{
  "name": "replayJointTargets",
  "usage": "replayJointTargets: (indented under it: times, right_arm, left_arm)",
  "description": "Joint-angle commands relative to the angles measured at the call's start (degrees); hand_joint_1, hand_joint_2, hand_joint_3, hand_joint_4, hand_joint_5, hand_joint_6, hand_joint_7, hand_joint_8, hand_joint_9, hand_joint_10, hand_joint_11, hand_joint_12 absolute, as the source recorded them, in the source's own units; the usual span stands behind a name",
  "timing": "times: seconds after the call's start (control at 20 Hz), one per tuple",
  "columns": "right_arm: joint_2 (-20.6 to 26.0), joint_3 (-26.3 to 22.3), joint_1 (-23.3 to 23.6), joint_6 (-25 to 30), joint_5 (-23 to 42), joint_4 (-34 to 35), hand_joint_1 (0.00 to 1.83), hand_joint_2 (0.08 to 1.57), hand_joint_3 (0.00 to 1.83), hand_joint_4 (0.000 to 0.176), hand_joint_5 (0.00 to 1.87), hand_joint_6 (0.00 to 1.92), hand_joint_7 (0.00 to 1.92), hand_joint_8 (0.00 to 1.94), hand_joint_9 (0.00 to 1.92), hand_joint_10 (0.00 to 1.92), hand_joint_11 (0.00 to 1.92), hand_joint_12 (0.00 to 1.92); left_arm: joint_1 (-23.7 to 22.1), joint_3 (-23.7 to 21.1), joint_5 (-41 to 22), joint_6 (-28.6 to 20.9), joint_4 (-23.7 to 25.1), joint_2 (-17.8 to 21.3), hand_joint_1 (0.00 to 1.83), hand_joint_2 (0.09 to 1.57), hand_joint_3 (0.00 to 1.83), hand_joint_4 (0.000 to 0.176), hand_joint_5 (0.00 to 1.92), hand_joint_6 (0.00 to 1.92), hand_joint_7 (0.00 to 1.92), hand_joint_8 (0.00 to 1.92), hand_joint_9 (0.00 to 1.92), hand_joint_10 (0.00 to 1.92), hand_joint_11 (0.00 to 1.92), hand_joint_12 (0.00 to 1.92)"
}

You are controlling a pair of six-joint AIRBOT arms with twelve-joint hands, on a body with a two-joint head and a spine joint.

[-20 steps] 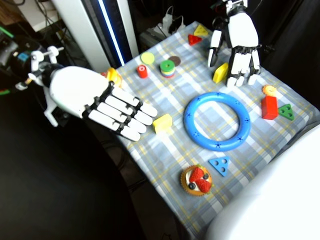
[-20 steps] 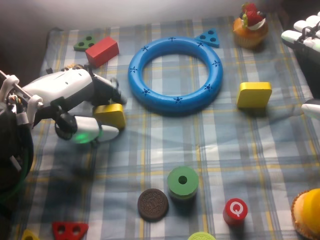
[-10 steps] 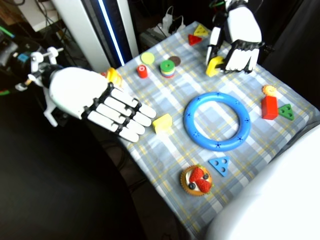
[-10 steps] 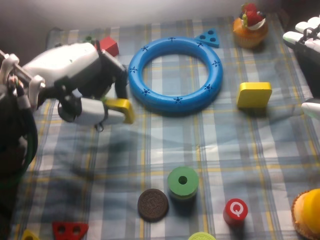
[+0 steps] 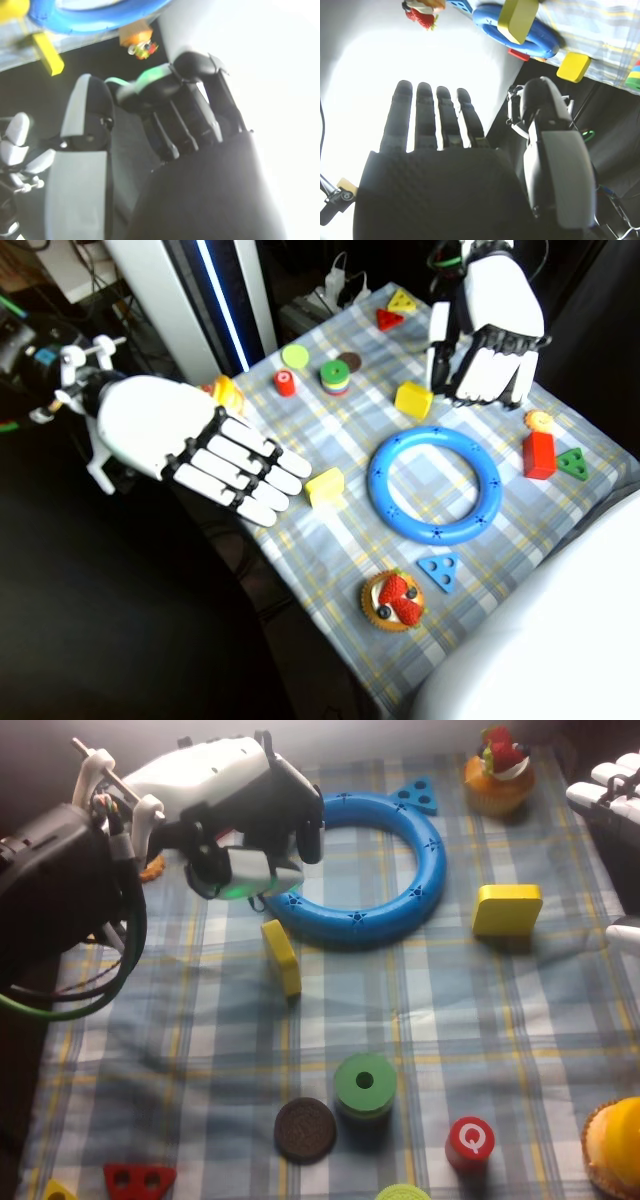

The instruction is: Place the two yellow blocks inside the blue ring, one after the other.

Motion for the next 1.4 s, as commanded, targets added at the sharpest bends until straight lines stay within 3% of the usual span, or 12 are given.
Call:
replayJointTargets:
  times: [0.0,0.3,0.45,0.5,0.55,0.6,0.7,0.75,1.0,1.1,1.25,1.35]
  right_arm:
    - [0.0,0.3,0.2,0.4,7.2,-0.5,0.49,1.28,0.0,0.0,0.0,0.0,0.0,0.0,0.0,0.0,0.0,0.0]
    - [0.0,0.3,0.0,0.7,7.5,-0.5,0.42,1.28,0.0,0.001,0.0,0.0,0.0,0.0,0.0,0.0,0.0,0.0]
    - [0.0,0.3,-0.1,0.7,7.5,-0.4,0.41,1.28,0.0,0.012,0.0,0.0,0.0,0.0,0.0,0.0,0.0,0.0]
    - [0.0,0.3,-0.1,0.7,7.5,-0.4,0.42,1.28,0.0,0.013,0.0,0.0,0.0,0.0,0.0,0.0,0.0,0.0]
    - [0.0,0.3,-0.1,0.7,7.5,-0.4,0.43,1.28,0.0,0.021,0.0,0.0,0.0,0.0,0.0,0.0,0.0,0.0]
    - [0.0,0.3,-0.2,0.7,7.5,-0.4,0.43,1.28,0.0,0.021,0.0,0.0,0.0,0.0,0.0,0.0,0.0,0.0]
    - [0.0,0.3,-0.3,0.7,7.5,-0.2,0.43,1.28,0.0,0.011,0.0,0.0,0.0,0.0,0.0,0.0,0.0,0.0]
    - [0.0,0.3,-0.4,0.7,7.5,-0.1,0.44,1.28,0.0,0.01,0.0,0.0,0.0,0.0,0.0,0.0,0.0,0.0]
    - [-0.1,0.3,-0.7,0.8,7.5,0.1,0.44,1.28,0.0,0.0,0.0,0.0,0.0,0.0,0.0,0.0,0.0,0.0]
    - [-0.2,0.3,-0.8,0.8,7.5,0.1,0.44,1.28,0.0,0.002,0.0,0.0,0.0,0.0,0.0,0.0,0.0,0.0]
    - [-0.3,0.3,-0.8,0.9,7.5,0.1,0.47,1.28,0.0,0.0,0.0,0.0,0.0,0.0,0.0,0.0,0.0,0.0]
    - [-0.4,0.3,-0.8,1.0,7.5,0.1,0.46,1.28,0.0,0.002,0.0,0.0,0.0,0.0,0.0,0.0,0.0,0.0]
  left_arm:
    - [-0.5,-0.3,-6.5,-0.2,0.7,0.7,1.16,1.16,0.0,0.0,0.89,1.08,1.03,1.37,0.91,1.64,0.32,1.92]
    - [0.2,-2.4,-8.4,-0.2,2.3,2.5,1.16,1.13,0.0,0.0,0.95,1.02,1.04,1.92,1.08,1.92,0.73,1.92]
    - [0.5,-3.2,-8.8,-0.2,3.0,3.2,1.23,1.19,0.0,0.0,0.73,1.12,0.93,1.33,0.75,1.48,0.27,1.92]
    - [0.7,-3.6,-8.9,-0.2,3.4,3.5,1.31,1.15,0.0,0.0,0.61,0.7,0.9,1.19,0.61,1.23,0.07,1.92]
    - [1.2,-4.3,-9.2,-0.2,4.1,4.2,0.99,1.1,0.0,0.0,0.43,0.17,0.52,0.24,0.33,0.66,0.0,1.57]
    - [1.3,-4.5,-9.3,-0.2,4.2,4.3,0.99,1.1,0.0,0.0,0.43,0.17,0.52,0.24,0.33,0.66,0.0,1.57]
    - [1.8,-5.3,-9.3,-0.1,4.8,5.3,0.92,1.05,0.0,0.053,0.25,0.02,0.25,0.02,0.13,0.38,0.0,1.19]
    - [2.0,-5.7,-9.2,-0.1,5.1,5.8,0.92,1.05,0.0,0.058,0.23,0.01,0.23,0.0,0.13,0.34,0.0,1.09]
    - [3.7,-7.8,-6.8,-0.1,7.9,7.9,0.95,1.0,0.0,0.063,0.2,0.0,0.24,0.0,0.12,0.29,0.0,0.87]
    - [4.2,-8.3,-5.1,-0.1,8.9,8.6,0.94,1.01,0.0,0.038,0.28,0.02,0.29,0.01,0.15,0.29,0.0,0.95]
    - [4.7,-8.8,-3.1,-0.1,9.8,9.2,0.98,1.03,0.0,0.069,0.27,0.0,0.27,0.0,0.12,0.25,0.0,0.65]
    - [4.8,-8.5,-0.7,-0.1,10.3,9.1,0.98,1.05,0.01,0.076,0.3,0.01,0.31,0.01,0.16,0.23,0.0,0.73]
